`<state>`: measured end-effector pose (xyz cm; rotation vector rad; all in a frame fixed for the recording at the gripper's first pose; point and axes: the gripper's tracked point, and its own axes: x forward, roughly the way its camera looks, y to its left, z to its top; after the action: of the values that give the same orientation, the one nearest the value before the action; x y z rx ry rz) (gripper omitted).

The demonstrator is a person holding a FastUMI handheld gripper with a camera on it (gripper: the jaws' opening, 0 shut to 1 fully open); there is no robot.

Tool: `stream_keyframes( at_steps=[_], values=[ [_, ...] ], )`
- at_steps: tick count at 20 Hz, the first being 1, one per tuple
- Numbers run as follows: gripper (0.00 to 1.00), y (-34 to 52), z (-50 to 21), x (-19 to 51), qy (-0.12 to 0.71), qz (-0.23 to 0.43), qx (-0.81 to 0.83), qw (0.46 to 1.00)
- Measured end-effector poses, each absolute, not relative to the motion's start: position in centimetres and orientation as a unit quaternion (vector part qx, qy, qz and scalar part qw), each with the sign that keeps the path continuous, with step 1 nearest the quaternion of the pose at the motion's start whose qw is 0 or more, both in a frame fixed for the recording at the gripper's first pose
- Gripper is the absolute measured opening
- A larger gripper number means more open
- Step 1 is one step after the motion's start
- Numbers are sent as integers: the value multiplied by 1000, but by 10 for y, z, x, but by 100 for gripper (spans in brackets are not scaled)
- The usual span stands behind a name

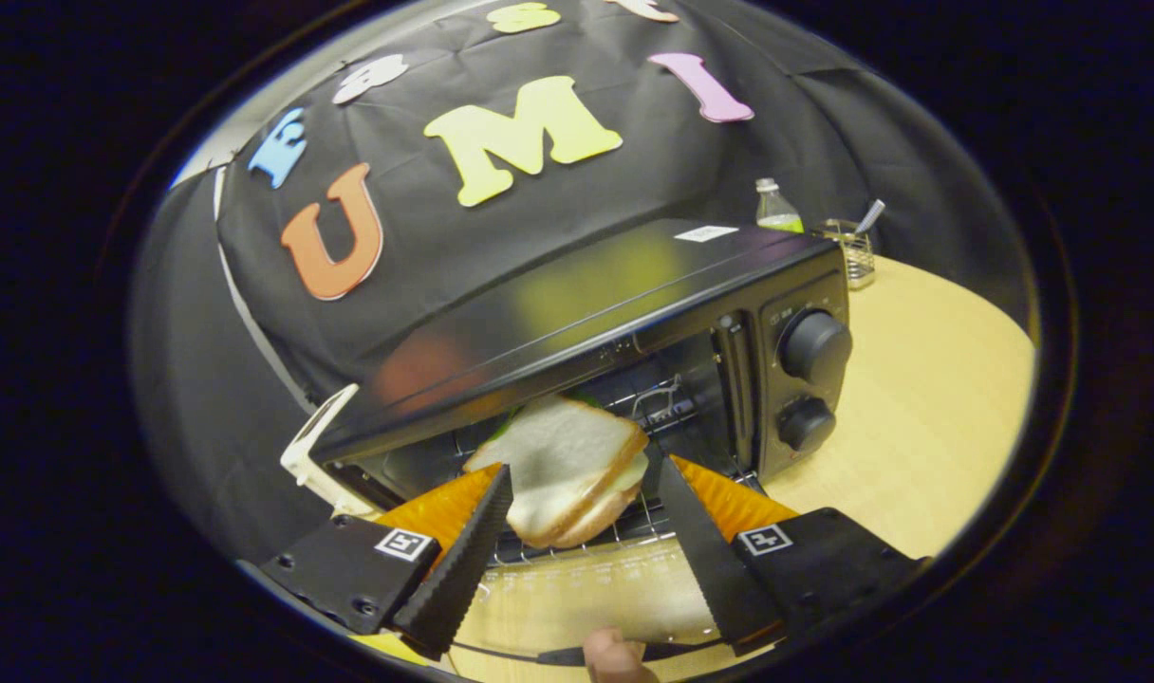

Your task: Open the toaster oven, put the food inside, and close the toaster oven door.

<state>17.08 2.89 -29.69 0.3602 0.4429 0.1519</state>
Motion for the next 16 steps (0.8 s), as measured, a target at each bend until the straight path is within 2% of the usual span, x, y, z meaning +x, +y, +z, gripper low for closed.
stream_keyframes(
  at_steps=[11, 16],
  values=[
    [100, 5, -337, 91, 190, 65, 42, 979],
    [100, 31, -363, 53, 202, 93, 43, 974]
  ],
)
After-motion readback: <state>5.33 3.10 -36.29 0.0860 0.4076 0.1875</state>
